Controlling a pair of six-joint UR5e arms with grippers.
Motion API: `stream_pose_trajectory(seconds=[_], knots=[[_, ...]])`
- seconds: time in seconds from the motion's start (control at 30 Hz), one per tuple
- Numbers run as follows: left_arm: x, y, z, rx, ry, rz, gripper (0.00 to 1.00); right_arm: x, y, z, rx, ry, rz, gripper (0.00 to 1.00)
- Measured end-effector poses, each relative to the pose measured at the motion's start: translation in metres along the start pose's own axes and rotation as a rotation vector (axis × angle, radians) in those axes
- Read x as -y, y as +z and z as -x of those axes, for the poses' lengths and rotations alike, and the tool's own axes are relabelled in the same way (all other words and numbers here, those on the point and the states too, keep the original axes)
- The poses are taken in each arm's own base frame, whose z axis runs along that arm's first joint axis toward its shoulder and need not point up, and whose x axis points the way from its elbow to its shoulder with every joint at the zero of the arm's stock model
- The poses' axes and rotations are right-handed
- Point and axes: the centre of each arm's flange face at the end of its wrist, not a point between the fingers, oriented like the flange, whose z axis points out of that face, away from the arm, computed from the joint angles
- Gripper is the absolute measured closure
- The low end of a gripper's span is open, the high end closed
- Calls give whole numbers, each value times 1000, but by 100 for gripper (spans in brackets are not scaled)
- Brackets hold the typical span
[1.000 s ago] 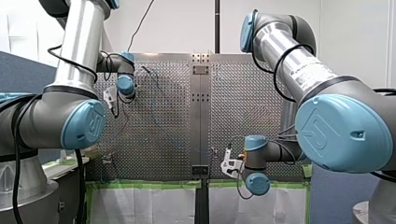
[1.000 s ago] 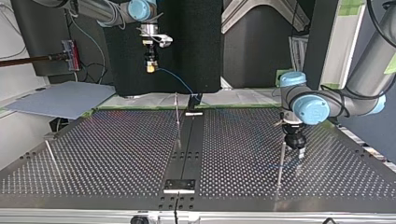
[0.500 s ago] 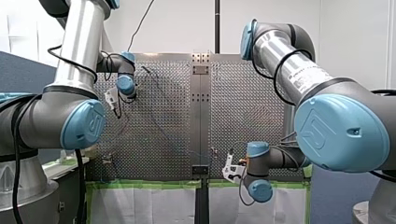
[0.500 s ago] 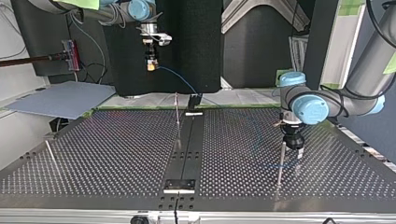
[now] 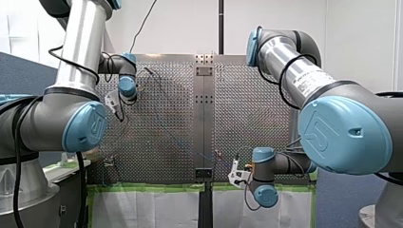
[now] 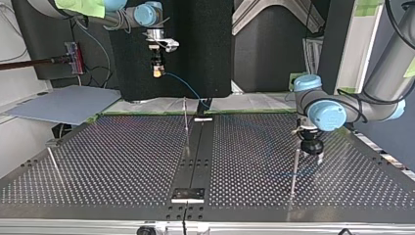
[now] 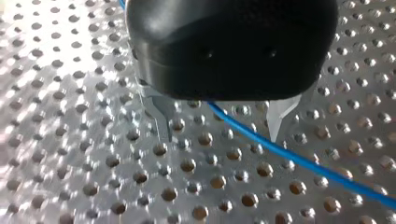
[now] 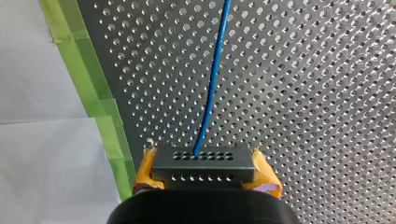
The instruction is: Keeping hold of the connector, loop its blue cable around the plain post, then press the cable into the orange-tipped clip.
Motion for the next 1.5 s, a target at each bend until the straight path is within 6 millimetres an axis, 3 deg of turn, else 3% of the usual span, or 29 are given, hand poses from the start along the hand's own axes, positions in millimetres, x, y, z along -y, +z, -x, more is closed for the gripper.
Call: stream_pose_trajectory(seconds=[0.67, 1.07, 1.5], knots=[[-12, -5, -5, -20, -192, 43, 0, -2, -3, 3, 32, -56, 9, 100], [-41, -15, -31, -27, -275, 37, 0, -2, -3, 3, 34, -59, 6, 100], [-71, -44, -70, -67, -222, 78, 0, 1, -4, 4, 37, -60, 3, 100]])
